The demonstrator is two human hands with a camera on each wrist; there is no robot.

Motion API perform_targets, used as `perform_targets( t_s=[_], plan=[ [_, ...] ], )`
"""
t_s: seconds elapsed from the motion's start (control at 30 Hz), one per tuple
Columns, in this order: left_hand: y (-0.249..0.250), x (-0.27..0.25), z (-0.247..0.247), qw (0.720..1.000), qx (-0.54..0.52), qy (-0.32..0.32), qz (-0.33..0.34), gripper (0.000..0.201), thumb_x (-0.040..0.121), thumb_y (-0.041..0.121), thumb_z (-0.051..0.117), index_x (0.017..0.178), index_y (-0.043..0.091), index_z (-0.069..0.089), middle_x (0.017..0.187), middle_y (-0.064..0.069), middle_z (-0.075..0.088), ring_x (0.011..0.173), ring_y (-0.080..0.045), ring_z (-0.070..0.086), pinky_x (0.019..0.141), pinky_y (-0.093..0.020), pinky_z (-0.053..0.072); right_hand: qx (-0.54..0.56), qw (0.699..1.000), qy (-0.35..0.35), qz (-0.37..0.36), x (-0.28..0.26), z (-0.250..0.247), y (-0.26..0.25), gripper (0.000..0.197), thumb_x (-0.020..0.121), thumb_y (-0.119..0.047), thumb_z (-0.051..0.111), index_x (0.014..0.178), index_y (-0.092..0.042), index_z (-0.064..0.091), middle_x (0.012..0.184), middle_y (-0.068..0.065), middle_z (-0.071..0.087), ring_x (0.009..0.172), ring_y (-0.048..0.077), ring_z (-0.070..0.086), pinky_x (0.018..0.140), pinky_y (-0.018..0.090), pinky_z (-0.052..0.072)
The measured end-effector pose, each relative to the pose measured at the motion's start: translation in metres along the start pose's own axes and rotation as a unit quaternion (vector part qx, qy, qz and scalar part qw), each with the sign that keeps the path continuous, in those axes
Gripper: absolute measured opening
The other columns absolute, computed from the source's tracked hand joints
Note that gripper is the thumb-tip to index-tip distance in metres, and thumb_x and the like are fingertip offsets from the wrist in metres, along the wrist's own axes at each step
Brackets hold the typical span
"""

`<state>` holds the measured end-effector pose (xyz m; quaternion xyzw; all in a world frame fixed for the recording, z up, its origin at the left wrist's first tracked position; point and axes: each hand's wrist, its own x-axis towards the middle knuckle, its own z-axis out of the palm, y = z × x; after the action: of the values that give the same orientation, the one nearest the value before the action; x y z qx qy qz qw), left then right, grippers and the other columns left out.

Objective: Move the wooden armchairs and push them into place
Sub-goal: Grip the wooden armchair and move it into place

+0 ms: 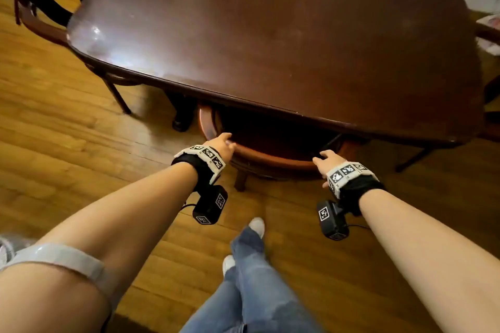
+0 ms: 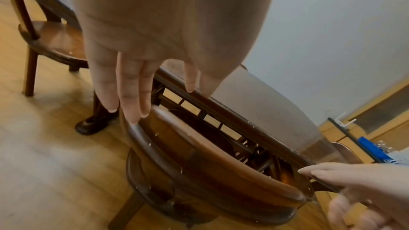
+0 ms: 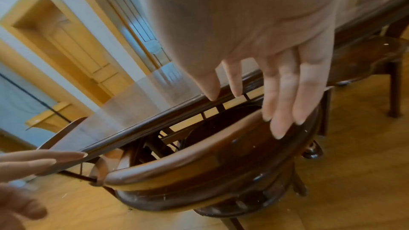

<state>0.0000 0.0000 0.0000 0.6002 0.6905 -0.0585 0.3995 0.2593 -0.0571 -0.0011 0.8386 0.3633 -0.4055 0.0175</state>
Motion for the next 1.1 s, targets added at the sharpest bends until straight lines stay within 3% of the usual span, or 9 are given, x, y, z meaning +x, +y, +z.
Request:
perform_targets(
  t_s=[0.1,0.2,0.23,0.37,0.4,0.63,0.7,1.0,1.1],
  plan=[
    [0.001,0.018,0.010,0.999,-0.031,-0.012,-0.039,0.051,0.099,0.038,0.037,0.149,0.027,0.030,0.144,-0.014,0.049,0.129,-0.034,0.050,0.105,-0.035,0.039,0.099,0.994,-0.037,0.038,0.010,0.008,0.004,0.052,0.099,-0.037,0.040,0.149,-0.025,0.028,0.113,0.025,0.064,0.090,0.038,0.070,0.067,0.039,0.058],
    [0.006,0.039,0.021,0.997,-0.040,-0.029,-0.062,0.051,0.100,0.039,0.035,0.148,0.023,0.032,0.144,-0.013,0.049,0.130,-0.034,0.048,0.109,-0.038,0.037,0.109,0.992,-0.025,0.059,0.032,0.015,0.012,0.049,0.099,-0.039,0.039,0.146,-0.026,0.034,0.119,0.019,0.061,0.085,0.033,0.068,0.050,0.030,0.053],
    [0.008,0.043,0.024,0.997,-0.035,-0.030,-0.066,0.050,0.100,0.039,0.034,0.147,0.022,0.034,0.143,-0.012,0.051,0.129,-0.034,0.049,0.109,-0.038,0.037,0.105,0.992,-0.018,0.062,0.039,0.017,0.014,0.047,0.098,-0.041,0.039,0.143,-0.027,0.037,0.115,0.016,0.062,0.082,0.031,0.068,0.052,0.030,0.053],
    [0.015,0.062,0.033,0.997,-0.017,-0.026,-0.077,0.043,0.098,0.036,0.040,0.137,0.020,0.049,0.130,-0.012,0.060,0.119,-0.032,0.057,0.100,-0.035,0.043,0.106,0.990,-0.025,0.089,0.061,0.027,0.019,0.042,0.092,-0.050,0.041,0.129,-0.030,0.047,0.096,0.008,0.057,0.086,0.035,0.070,0.084,0.044,0.057],
    [0.016,0.064,0.035,0.996,-0.019,-0.026,-0.084,0.040,0.097,0.036,0.041,0.132,0.019,0.054,0.126,-0.012,0.063,0.114,-0.032,0.060,0.097,-0.035,0.045,0.128,0.987,-0.030,0.095,0.062,0.029,0.018,0.040,0.091,-0.050,0.042,0.125,-0.029,0.047,0.094,0.007,0.055,0.086,0.036,0.070,0.085,0.048,0.057],
    [0.020,0.079,0.044,0.982,-0.113,-0.001,-0.153,0.028,0.090,0.032,0.052,0.109,0.020,0.068,0.108,-0.012,0.070,0.101,-0.033,0.066,0.094,-0.036,0.052,0.197,0.974,0.018,0.109,0.073,0.038,0.019,0.007,0.083,-0.036,0.054,0.084,-0.029,0.056,0.076,0.006,0.068,0.067,0.032,0.073,0.075,0.046,0.061],
    [0.016,0.077,0.048,0.977,-0.143,0.016,-0.158,0.025,0.088,0.032,0.053,0.105,0.024,0.070,0.105,-0.010,0.072,0.097,-0.032,0.067,0.093,-0.037,0.053,0.210,0.971,0.032,0.110,0.071,0.042,0.019,0.010,0.084,-0.033,0.055,0.075,-0.029,0.054,0.070,0.002,0.066,0.064,0.030,0.073,0.075,0.045,0.061],
    [-0.013,0.056,0.060,0.967,-0.198,0.059,-0.150,0.026,0.087,0.027,0.053,0.105,0.028,0.072,0.095,-0.003,0.068,0.094,-0.026,0.066,0.089,-0.030,0.051,0.240,0.961,0.083,0.106,0.042,0.076,0.029,0.008,0.086,-0.031,0.058,0.083,-0.024,0.062,0.063,0.003,0.064,0.052,0.022,0.067,0.072,0.041,0.062],
    [-0.032,0.037,0.066,0.969,-0.197,0.059,-0.137,0.026,0.088,0.028,0.054,0.106,0.026,0.072,0.095,-0.003,0.067,0.094,-0.026,0.065,0.089,-0.030,0.051,0.243,0.959,0.091,0.113,0.021,0.096,0.038,0.011,0.085,-0.031,0.059,0.077,-0.025,0.060,0.061,0.003,0.064,0.053,0.023,0.068,0.073,0.042,0.062]
  ],
)
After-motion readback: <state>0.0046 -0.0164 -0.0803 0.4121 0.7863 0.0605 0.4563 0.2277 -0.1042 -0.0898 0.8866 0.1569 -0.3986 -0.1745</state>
